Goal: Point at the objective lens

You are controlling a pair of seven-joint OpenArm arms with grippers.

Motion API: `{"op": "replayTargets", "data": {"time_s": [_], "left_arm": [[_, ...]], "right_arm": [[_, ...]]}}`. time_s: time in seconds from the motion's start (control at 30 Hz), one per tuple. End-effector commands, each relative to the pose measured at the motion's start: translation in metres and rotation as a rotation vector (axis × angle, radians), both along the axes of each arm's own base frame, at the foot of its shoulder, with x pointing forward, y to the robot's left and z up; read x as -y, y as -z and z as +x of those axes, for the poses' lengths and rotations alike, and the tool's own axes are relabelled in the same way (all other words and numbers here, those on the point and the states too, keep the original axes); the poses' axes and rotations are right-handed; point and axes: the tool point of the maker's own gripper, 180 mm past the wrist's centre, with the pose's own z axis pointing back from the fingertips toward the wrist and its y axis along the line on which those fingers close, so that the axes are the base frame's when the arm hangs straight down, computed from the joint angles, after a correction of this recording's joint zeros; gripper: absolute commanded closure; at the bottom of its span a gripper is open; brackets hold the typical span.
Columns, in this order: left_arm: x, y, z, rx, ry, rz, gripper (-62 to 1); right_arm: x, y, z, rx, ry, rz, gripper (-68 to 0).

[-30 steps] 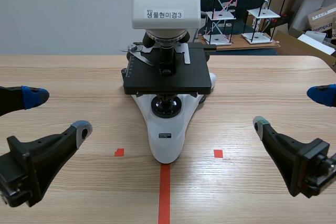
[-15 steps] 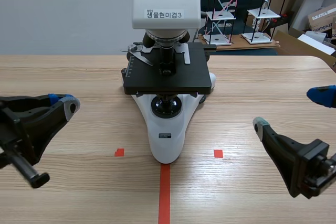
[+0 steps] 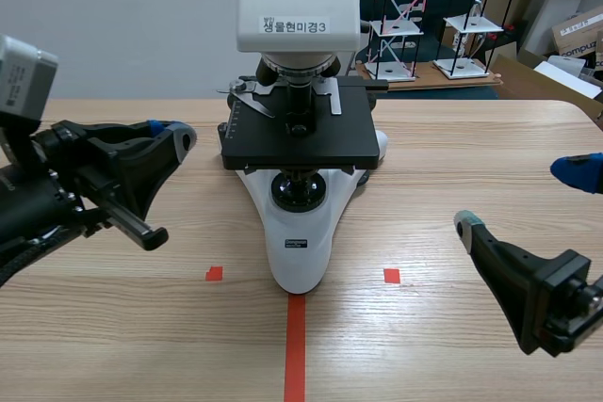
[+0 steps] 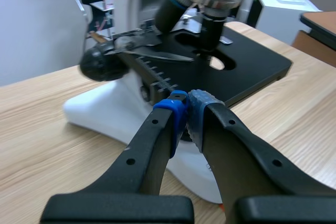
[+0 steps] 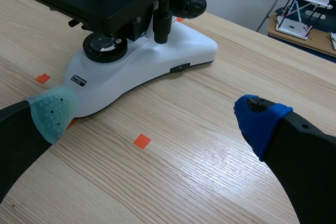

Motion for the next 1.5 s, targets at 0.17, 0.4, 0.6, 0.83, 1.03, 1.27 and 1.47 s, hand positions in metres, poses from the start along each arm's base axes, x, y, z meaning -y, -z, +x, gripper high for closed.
{"op": "replayTargets", "data": {"time_s": [0.17, 0.4, 0.6, 0.83, 1.03, 1.27, 1.47], "left_arm": [[0.018, -0.007, 0.009, 0.026, 0.05, -0.018, -1.5], [0.03, -0.006, 0.018, 0.021, 0.072, -0.027, -1.5], [0.035, -0.012, 0.023, 0.036, 0.071, -0.049, -1.5], [0.05, -0.013, 0.022, 0.039, 0.109, -0.059, -1.5], [0.058, -0.01, 0.025, 0.026, 0.115, -0.069, -1.5], [0.058, -0.009, 0.025, 0.023, 0.113, -0.071, -1.5], [0.058, -0.009, 0.025, 0.023, 0.113, -0.071, -1.5]], "right_arm": [[-0.001, -0.01, 0.004, 0.035, -0.008, 0.008, -66.7], [-0.001, -0.01, 0.004, 0.036, -0.008, 0.008, -66.7], [-0.001, -0.01, 0.004, 0.036, -0.008, 0.008, -66.7], [-0.001, -0.01, 0.004, 0.036, -0.01, 0.007, -66.7], [-0.001, -0.01, 0.004, 0.036, -0.01, 0.007, -66.7], [-0.001, -0.01, 0.004, 0.036, -0.009, 0.007, -66.7], [-0.001, -0.01, 0.004, 0.036, -0.009, 0.007, -66.7]]}}
